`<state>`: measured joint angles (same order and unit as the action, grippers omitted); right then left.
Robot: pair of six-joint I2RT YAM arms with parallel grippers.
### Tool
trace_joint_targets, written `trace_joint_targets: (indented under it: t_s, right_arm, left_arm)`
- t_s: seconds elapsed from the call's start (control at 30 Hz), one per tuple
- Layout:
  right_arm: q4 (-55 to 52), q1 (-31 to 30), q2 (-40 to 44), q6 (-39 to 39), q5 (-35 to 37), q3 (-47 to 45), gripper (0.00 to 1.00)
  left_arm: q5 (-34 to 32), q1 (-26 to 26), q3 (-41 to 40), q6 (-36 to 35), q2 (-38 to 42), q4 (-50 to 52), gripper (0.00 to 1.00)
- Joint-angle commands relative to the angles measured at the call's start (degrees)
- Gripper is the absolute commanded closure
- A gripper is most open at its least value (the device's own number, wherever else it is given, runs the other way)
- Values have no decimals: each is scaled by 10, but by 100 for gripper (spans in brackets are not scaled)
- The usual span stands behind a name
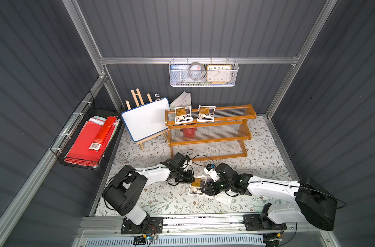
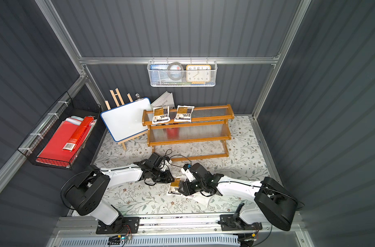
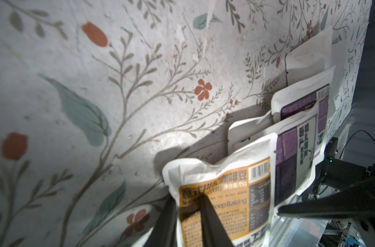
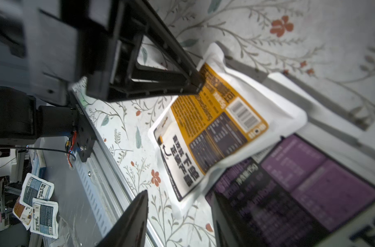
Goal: Place the bagged coffee beans on the shelf by color
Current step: Pick up the bagged coffee beans at the center of the board.
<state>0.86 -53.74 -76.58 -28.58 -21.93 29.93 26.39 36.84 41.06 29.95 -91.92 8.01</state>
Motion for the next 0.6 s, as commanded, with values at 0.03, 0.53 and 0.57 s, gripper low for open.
trace_joint_targets:
  t_s: [0.03,0.53,0.57]
  right_arm:
    - [32,0,-1,-27,9,-25,47]
    - [160,0,-107,-57,-54,-5,93]
    - [142,0,-101,-49,-43,0,99]
  left_arm:
    - [-46,10,-27,-13,-40,68,75]
    - [-63,10,-11,-22,-40,85,74]
    - [-66,9,-6,-23,-37,89,72]
